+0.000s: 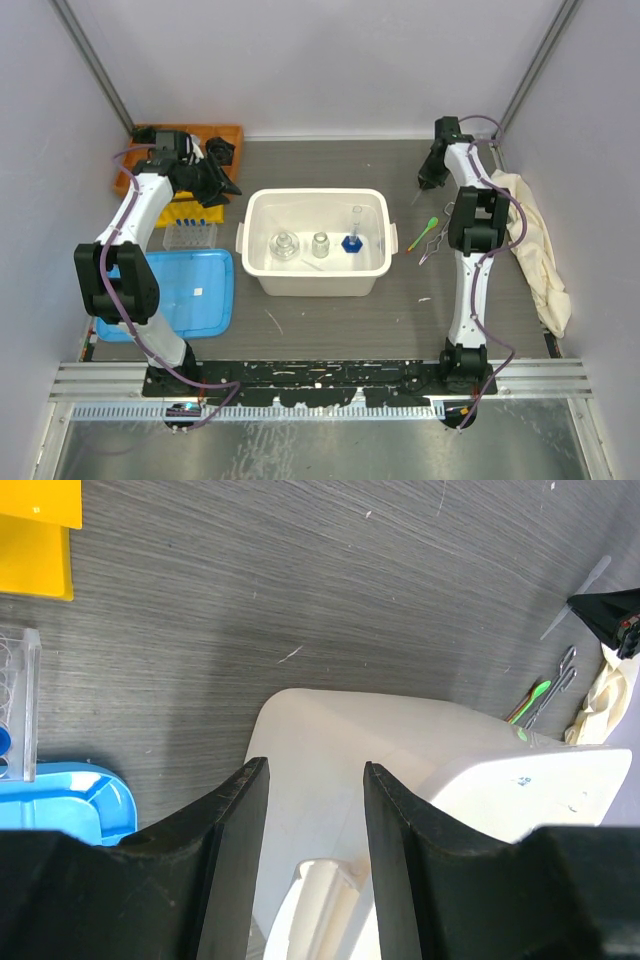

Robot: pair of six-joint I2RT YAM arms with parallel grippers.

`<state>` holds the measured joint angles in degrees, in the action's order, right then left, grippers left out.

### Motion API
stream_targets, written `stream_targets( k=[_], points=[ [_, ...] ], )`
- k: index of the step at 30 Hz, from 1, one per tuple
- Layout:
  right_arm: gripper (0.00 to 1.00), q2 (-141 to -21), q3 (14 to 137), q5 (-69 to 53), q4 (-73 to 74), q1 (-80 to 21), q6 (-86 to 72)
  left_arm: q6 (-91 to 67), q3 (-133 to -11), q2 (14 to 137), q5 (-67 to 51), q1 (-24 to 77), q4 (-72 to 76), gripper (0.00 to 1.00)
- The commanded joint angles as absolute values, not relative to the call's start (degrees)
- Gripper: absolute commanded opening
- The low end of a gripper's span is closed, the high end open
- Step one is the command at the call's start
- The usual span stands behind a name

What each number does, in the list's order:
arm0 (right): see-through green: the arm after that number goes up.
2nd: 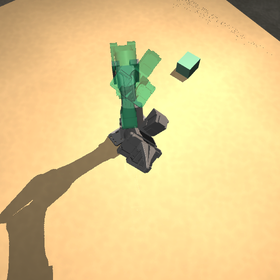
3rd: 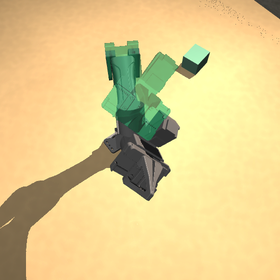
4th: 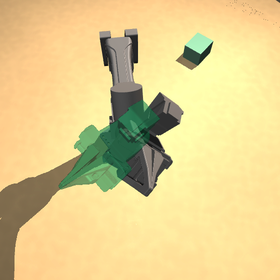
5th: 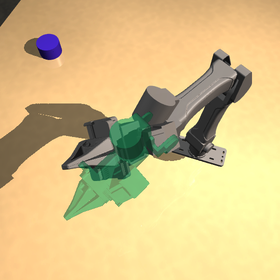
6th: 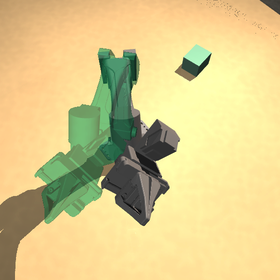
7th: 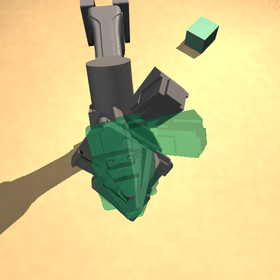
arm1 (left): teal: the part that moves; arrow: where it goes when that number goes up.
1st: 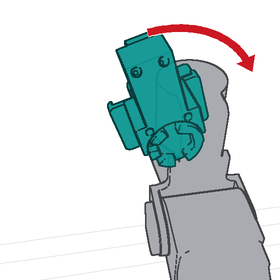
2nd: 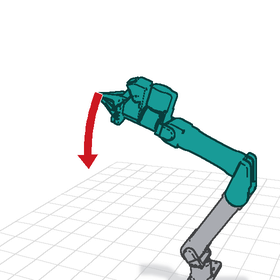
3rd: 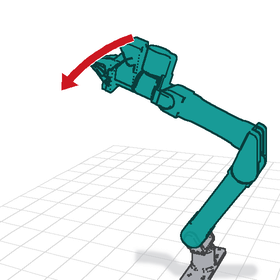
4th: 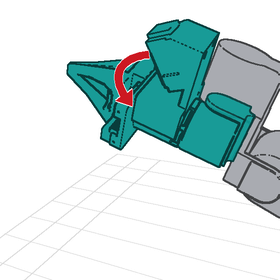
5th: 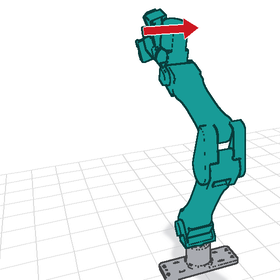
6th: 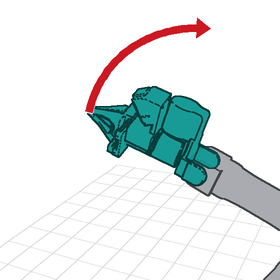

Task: Organize the chemistry lab equipment
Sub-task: Pick up the chemistry item at the center of the board, then place the chemistry item in the storage box.

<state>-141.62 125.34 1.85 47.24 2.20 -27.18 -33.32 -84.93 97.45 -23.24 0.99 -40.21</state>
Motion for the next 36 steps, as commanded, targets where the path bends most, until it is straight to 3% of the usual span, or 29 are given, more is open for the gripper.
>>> stream_targets(
  k=[1,10,17,22,31,36],
  points=[
    [0.08,-141.1,125.5,3.1,46.9,1.4,-26.3,-32.0,-85.5,95.9,-23.8,0.6,-40.1,0.45],
    [0.09,-122.8,114.5,0.4,35.7,-2.0,-18.0,-32.5,-85.6,96.6,-24.8,0.6,-39.9,0.44],
    [0.10,-111.2,113.6,-2.5,34.1,-9.8,-7.0,-33.1,-85.2,97.0,-25.4,0.6,-39.3,0.45],
    [0.09,-104.0,111.3,-1.9,35.4,-18.7,5.6,-33.2,-85.3,97.1,-25.3,0.6,-39.3,0.45],
    [0.13,-95.8,109.1,-19.7,44.0,-24.9,13.6,-33.4,-85.2,97.3,-25.3,0.7,-38.9,0.44],
    [0.09,-94.5,107.7,-23.3,50.2,-28.3,15.7,-33.7,-85.1,97.6,-25.8,0.7,-38.5,0.44]
  ],
)
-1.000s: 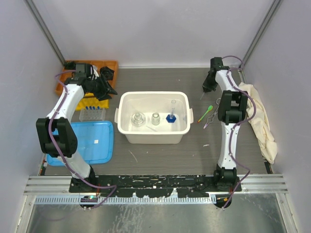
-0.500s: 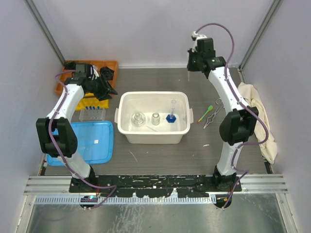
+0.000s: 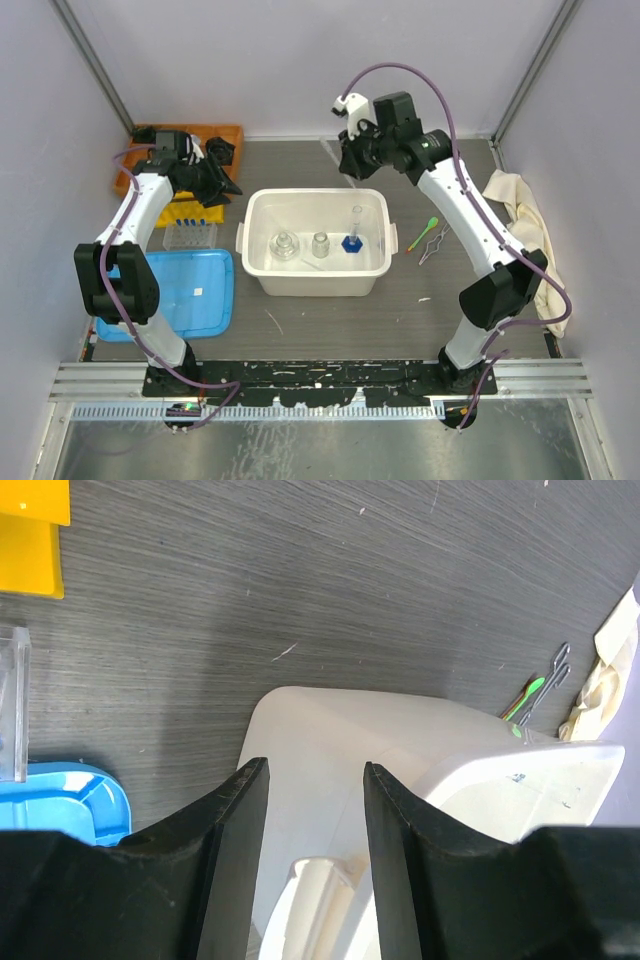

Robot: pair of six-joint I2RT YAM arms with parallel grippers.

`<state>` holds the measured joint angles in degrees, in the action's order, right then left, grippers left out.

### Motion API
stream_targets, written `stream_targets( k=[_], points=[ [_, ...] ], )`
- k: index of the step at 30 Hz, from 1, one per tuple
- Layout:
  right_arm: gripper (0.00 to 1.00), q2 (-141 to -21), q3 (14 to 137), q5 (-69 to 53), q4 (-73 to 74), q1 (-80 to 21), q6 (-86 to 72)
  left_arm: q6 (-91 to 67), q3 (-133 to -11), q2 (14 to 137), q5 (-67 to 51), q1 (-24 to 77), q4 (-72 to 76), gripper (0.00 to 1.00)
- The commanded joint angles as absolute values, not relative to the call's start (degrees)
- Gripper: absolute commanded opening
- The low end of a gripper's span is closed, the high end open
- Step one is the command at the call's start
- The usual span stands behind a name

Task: Organize the chemistry lab equipment
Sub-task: Place the chemistry item in the storage box.

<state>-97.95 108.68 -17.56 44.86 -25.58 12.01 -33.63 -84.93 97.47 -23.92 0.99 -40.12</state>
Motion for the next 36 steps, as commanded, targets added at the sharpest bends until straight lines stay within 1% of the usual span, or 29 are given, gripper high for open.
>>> stream_targets(
  k=[1,9,17,22,29,36],
  points=[
    [0.09,-94.9,108.1,-23.2,51.6,-29.1,15.3,-33.7,-85.2,97.6,-25.8,0.8,-38.5,0.44],
    [0.09,-98.0,108.2,-22.6,58.8,-37.2,13.9,-33.9,-85.4,97.9,-26.1,0.8,-38.8,0.44],
    [0.09,-101.1,104.5,-20.5,61.0,-42.2,14.2,-33.9,-85.4,98.0,-26.2,0.8,-38.8,0.44],
    [0.09,-102.6,100.5,-18.3,61.1,-43.9,14.9,-33.8,-84.4,97.7,-26.1,0.8,-38.9,0.44],
    [0.08,-104.1,93.9,-15.2,57.8,-44.0,15.0,-33.7,-84.2,97.6,-26.1,0.8,-38.9,0.44],
    [0.09,-106.1,90.5,-11.3,54.5,-44.1,15.2,-33.7,-84.4,98.1,-26.2,0.8,-39.0,0.44]
  ],
)
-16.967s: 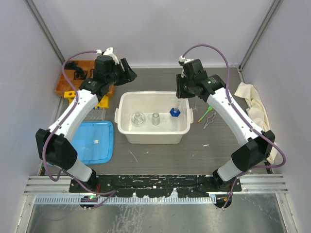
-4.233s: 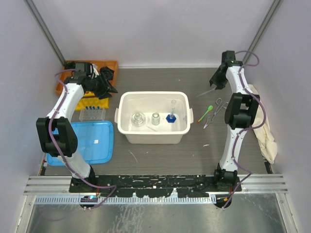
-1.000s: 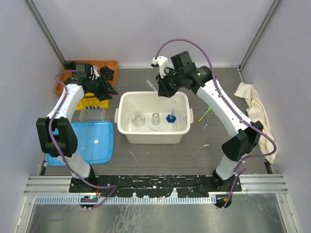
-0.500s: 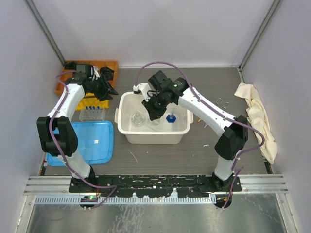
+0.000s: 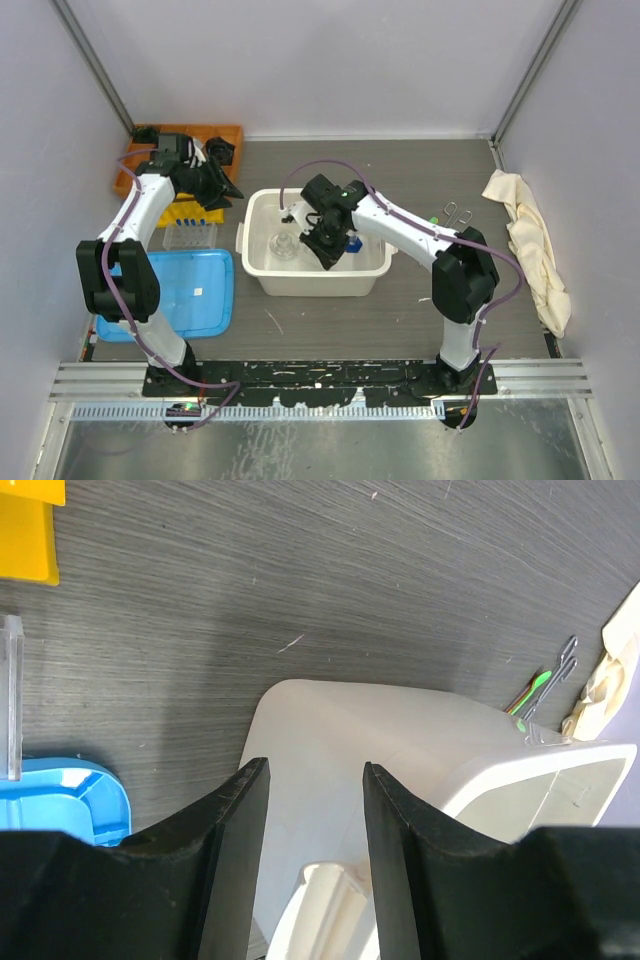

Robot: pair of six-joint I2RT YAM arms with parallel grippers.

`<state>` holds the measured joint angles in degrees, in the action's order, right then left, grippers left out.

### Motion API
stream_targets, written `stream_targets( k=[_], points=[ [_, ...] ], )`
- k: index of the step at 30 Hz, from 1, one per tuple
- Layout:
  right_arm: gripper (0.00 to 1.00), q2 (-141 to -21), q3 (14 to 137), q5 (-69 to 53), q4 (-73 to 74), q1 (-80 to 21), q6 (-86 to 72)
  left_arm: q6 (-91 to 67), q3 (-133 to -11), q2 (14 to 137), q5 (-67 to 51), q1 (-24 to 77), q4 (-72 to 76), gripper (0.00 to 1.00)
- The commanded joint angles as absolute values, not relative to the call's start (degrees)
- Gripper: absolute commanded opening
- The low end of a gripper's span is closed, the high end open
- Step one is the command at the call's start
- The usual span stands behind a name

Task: Organize the chemistry lab equipment
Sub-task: Place the chemistry item in the storage box.

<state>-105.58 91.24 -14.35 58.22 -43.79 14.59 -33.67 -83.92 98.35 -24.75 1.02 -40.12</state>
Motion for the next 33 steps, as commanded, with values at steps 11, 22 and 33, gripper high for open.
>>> stream_targets(
  k=[11,22,33],
  points=[
    [0.09,-109.9,89.1,-7.4,50.5,-44.1,15.6,-33.6,-84.8,98.2,-26.0,0.8,-39.3,0.44],
    [0.13,-111.9,89.9,-5.1,50.3,-44.1,15.5,-33.4,-84.9,98.8,-25.8,0.8,-39.5,0.44],
    [0.24,-110.7,90.8,-3.7,50.2,-44.1,14.6,-33.3,-84.5,98.7,-25.8,0.8,-39.6,0.44]
  ],
)
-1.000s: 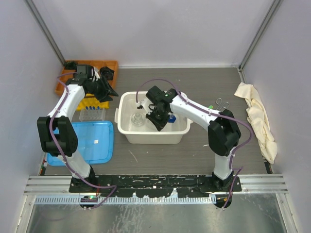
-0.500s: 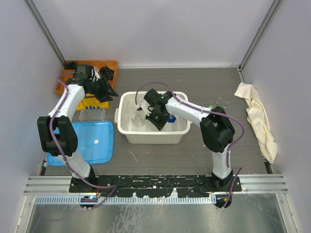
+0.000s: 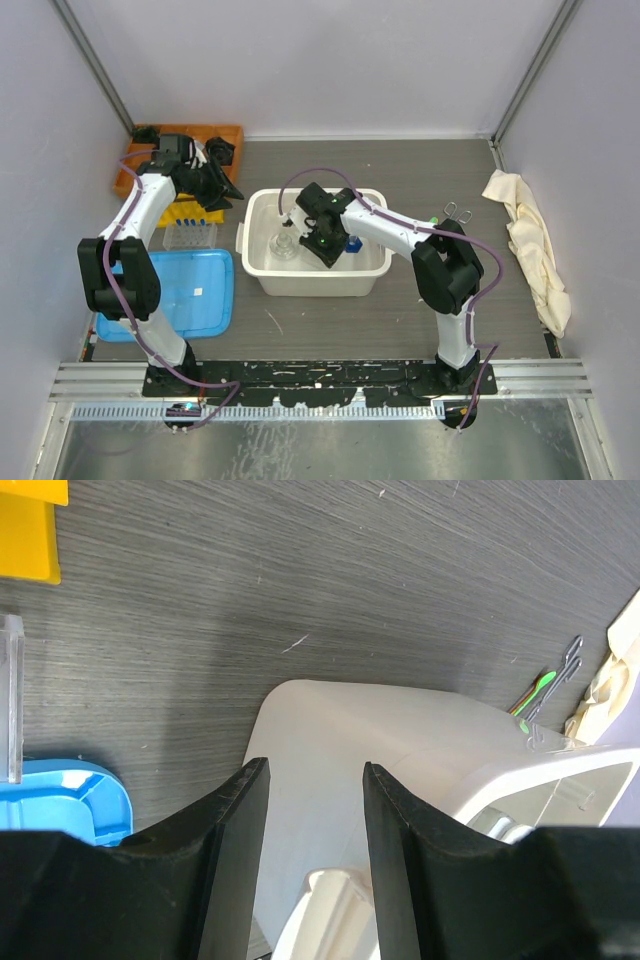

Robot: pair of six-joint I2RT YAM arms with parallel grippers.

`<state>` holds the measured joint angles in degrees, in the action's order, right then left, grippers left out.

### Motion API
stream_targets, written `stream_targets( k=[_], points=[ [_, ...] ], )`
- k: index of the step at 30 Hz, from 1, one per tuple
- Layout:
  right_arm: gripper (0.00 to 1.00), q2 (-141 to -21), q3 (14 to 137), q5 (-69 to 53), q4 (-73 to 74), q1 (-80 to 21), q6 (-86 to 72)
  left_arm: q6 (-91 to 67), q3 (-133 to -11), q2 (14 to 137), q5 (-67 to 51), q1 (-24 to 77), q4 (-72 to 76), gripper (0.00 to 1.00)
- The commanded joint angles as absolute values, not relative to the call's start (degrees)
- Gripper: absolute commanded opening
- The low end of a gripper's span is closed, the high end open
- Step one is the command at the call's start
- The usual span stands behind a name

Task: Organize the chemistry lab equipment
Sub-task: Place the chemistry item in the storage box, then pick up the chemistry item at the center of the board.

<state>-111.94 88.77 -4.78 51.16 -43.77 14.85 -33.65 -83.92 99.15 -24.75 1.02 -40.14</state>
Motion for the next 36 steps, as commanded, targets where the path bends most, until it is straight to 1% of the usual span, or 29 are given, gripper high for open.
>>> stream_targets(
  k=[1,5,13,18,20,24,27,29,31,33,36],
  points=[
    [0.25,-110.5,91.0,-3.6,50.3,-44.1,14.5,-33.4,-84.5,98.7,-25.8,0.8,-39.6,0.44],
    [0.29,-109.1,91.9,-3.5,51.0,-44.1,14.3,-33.4,-84.5,98.7,-25.8,0.8,-39.6,0.44],
    [0.29,-105.2,97.8,-4.9,52.7,-44.0,13.8,-33.7,-84.3,98.4,-25.8,0.8,-39.4,0.44],
    [0.29,-102.7,102.8,-2.1,53.5,-43.6,13.0,-33.8,-83.8,98.1,-26.1,0.8,-39.0,0.44],
    [0.29,-101.6,105.2,-0.7,53.4,-41.7,11.4,-33.9,-83.5,98.0,-26.2,0.8,-38.7,0.44],
    [0.27,-98.0,109.4,1.4,50.1,-34.3,4.1,-34.1,-83.0,97.8,-26.5,0.8,-38.3,0.44],
    [0.26,-94.7,110.5,4.3,46.8,-26.5,-5.4,-34.3,-82.6,97.6,-26.7,0.8,-37.9,0.44],
    [0.30,-92.9,110.4,9.6,46.3,-22.2,-10.6,-34.5,-82.3,97.4,-26.8,0.8,-37.7,0.44],
    [0.35,-92.2,109.8,18.6,48.3,-18.1,-15.9,-34.7,-81.9,97.3,-26.9,0.8,-37.4,0.44],
    [0.36,-92.2,107.1,20.6,50.9,-13.7,-19.7,-34.8,-81.6,97.0,-27.1,0.8,-37.1,0.44],
    [0.36,-91.4,99.4,16.9,50.9,-7.7,-24.4,-34.8,-81.3,96.9,-27.1,0.8,-37.0,0.44]
  ],
)
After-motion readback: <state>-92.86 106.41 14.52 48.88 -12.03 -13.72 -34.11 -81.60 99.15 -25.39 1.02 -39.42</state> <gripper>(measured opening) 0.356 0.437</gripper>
